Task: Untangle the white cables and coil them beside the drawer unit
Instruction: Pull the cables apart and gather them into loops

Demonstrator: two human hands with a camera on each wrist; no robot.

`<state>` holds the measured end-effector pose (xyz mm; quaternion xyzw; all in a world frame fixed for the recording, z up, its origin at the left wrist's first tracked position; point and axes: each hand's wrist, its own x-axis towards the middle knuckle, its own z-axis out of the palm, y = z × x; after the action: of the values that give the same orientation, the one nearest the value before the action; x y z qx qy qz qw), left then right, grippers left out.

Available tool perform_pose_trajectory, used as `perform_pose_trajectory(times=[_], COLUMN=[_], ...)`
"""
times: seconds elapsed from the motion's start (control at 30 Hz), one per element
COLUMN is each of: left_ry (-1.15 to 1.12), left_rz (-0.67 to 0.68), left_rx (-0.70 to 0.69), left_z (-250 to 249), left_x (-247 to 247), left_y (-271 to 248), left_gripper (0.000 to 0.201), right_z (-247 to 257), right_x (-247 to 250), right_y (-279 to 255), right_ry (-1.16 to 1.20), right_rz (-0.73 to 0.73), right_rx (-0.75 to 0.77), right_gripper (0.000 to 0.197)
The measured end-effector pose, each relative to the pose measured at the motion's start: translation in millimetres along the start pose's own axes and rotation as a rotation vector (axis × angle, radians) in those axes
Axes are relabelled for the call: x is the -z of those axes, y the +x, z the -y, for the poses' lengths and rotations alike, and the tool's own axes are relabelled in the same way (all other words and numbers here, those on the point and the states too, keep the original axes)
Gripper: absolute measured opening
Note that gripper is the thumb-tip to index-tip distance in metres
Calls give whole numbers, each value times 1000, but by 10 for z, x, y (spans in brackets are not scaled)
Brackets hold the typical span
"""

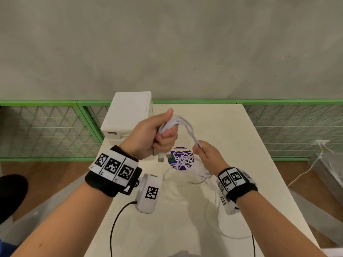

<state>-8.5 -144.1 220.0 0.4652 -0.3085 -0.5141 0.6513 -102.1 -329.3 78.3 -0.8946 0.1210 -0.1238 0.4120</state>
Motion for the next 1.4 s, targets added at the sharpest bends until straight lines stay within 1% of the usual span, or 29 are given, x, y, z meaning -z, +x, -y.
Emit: perform_pose_trajectory(times=[0.07,0.13,0.23,0.33,0.4,0.47,0.5,0.53,0.57,0.6,0.63,0.67,0.7,0.73,0.8,0.83,0.87,0.9,0.93,1.03,1.07,1.13,1.17,1.2,1.23,1.27,1.33,1.37,1.4], left_ry=[-87,-109,-175,-284,-341,-388,-356,-270,-117,92,330,577,813,1011,1273,1332,1336,1287,1208,853,814,909,948,931,857,736,477,394,356], left_rz=[-5,-58,-117,-205,-319,-483,-582,-699,-809,-909,-973,-998,-979,-915,-718,-610,-512,-422,-346,-227,-190,-112,-95,-103,-135,-189,-301,-350,-394], left_rx=[-116,-197,-295,-411,-497,-569,-600,-630,-657,-674,-662,-611,-512,-369,-26,120,235,303,335,362,365,330,288,236,190,147,50,5,-36], left_z=[-121,-218,-250,-238,-237,-233,-223,-179,-134,-75,-14,43,94,153,259,322,387,444,487,501,479,442,432,422,414,401,334,287,237], left_x=[-61,-106,-174,-207,-154,-47,-8,82,144,213,275,336,382,421,473,474,494,477,459,303,242,132,93,70,63,78,123,157,191], left_y=[-6,9,62,154,246,345,377,417,434,446,442,437,422,401,357,322,301,269,247,190,185,182,183,187,192,194,193,193,186], left_gripper=[58,61,62,52,45,39,36,33,30,26,22,19,18,18,19,21,24,30,36,50,50,45,44,45,46,45,40,39,40], right_z=[-130,-232,-223,-126,-60,-32,-20,-13,-9,-5,2,14,26,31,32,35,48,70,90,51,5,-82,-108,-116,-118,-115,-188,-264,-349], right_x=[-60,-114,-173,-234,-273,-316,-337,-358,-370,-374,-369,-348,-312,-263,-151,-100,-55,-14,21,102,111,111,116,125,135,140,142,144,149], right_y=[-98,-201,-274,-285,-301,-317,-328,-337,-341,-341,-343,-342,-338,-335,-311,-290,-266,-241,-212,-138,-119,-90,-81,-75,-77,-81,-85,-96,-114], right_ry=[-30,-42,-52,-110,-171,-190,-199,-215,-237,-259,-272,-260,-210,-148,-58,-28,-13,-9,-9,-29,-61,-133,-162,-193,-222,-247,-304,-317,-309], right_rz=[63,86,114,153,178,205,214,212,201,177,144,100,46,-20,-155,-211,-253,-283,-305,-346,-354,-381,-406,-434,-452,-450,-361,-286,-220], right_rx=[-129,-184,-173,-125,-64,-24,9,65,135,205,261,295,302,296,272,264,263,266,265,258,262,228,180,135,103,88,81,63,37], right_gripper=[27,28,29,28,24,22,21,21,21,22,26,31,35,36,29,23,19,17,16,16,15,16,22,31,40,48,54,53,49])
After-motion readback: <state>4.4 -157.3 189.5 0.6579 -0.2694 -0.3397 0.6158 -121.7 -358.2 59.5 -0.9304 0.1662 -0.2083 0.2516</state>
